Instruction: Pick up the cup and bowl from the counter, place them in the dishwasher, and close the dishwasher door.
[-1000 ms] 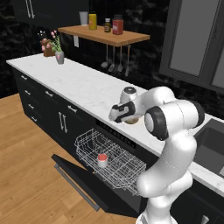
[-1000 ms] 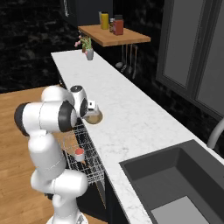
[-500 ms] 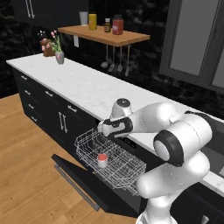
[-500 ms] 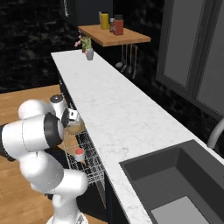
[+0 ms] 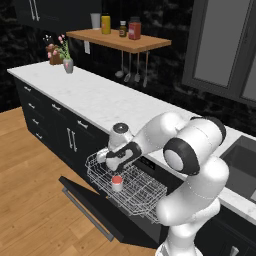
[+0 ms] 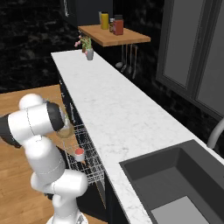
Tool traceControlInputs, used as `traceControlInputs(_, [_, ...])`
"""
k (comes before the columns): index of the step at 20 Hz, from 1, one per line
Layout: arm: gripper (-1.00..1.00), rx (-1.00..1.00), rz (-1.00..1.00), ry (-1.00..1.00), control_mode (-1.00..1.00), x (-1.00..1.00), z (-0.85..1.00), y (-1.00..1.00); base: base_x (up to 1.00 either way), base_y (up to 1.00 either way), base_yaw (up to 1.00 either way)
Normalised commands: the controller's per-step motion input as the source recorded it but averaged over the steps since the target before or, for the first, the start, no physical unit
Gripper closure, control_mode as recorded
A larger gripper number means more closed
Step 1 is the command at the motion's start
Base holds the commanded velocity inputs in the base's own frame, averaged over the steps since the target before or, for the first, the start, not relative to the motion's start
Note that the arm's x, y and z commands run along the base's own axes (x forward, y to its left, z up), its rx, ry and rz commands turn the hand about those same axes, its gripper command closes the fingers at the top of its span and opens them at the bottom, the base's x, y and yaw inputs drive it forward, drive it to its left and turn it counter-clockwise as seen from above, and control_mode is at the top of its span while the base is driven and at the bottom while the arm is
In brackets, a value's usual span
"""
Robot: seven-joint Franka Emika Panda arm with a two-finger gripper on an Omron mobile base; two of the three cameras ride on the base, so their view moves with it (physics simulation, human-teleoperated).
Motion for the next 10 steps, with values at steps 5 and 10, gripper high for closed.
traceControlInputs(5, [1.00,-0.01,0.07,-0.01,-1.00,0.06,-0.45,0.53,0.00,0.00,0.00])
traceControlInputs(10, [1.00,-0.10,0.03,0.05,-1.00,0.25,-0.38,0.08,0.00,0.00,0.00])
